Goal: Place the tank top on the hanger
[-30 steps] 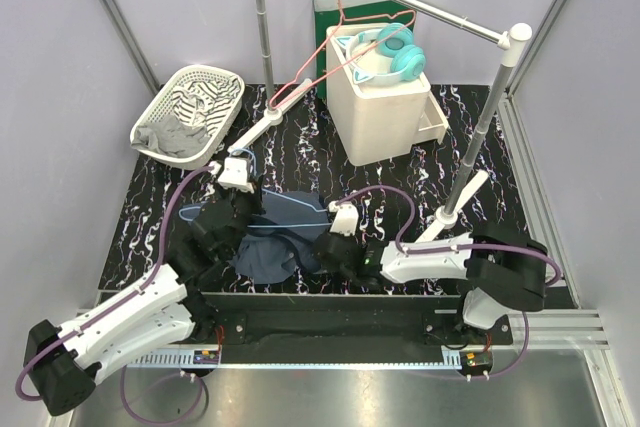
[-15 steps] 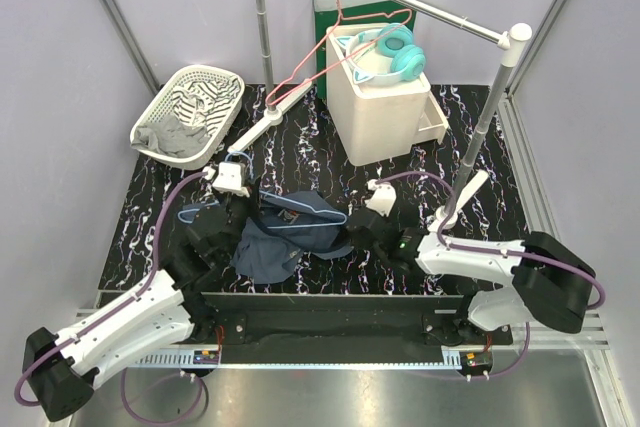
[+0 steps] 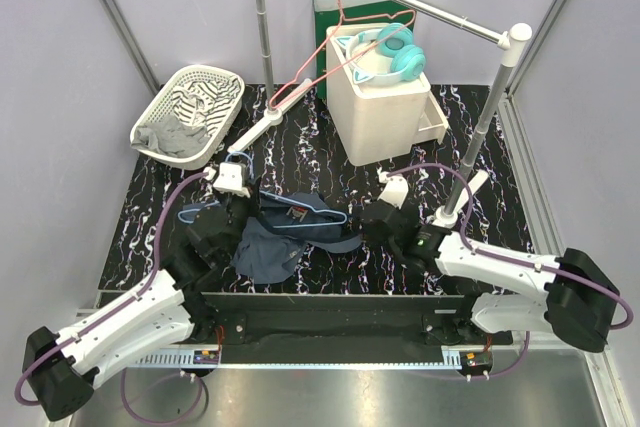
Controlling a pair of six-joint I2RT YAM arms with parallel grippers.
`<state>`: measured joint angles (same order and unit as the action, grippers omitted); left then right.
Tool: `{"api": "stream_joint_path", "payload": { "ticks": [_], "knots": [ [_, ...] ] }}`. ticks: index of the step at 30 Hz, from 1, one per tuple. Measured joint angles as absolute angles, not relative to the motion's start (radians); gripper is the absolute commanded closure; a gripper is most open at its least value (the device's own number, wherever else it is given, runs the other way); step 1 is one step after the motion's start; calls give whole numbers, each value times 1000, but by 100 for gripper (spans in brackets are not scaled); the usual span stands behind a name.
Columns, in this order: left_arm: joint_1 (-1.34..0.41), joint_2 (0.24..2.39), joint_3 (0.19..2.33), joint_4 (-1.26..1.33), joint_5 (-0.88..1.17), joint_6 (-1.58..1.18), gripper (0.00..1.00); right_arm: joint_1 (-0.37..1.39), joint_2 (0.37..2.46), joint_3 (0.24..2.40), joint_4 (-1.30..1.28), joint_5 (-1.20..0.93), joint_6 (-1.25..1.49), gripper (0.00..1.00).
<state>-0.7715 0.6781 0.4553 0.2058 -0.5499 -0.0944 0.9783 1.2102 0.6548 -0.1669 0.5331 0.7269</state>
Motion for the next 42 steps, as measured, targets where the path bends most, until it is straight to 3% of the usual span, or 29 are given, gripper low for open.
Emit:
{"api": "stream_joint_path", "payload": {
  "ticks": [15, 41, 42],
  "knots": [
    [-772, 698, 450, 213, -550, -94, 100, 1000, 1126, 817, -271, 374, 662, 100],
    [-771, 664, 431, 237, -537, -99, 100, 1121, 1484, 1246, -251, 228, 483, 100],
    [-771, 661, 431, 238, -536, -101, 100, 1122, 1484, 1249, -251, 222, 481, 92]
  ]
}}
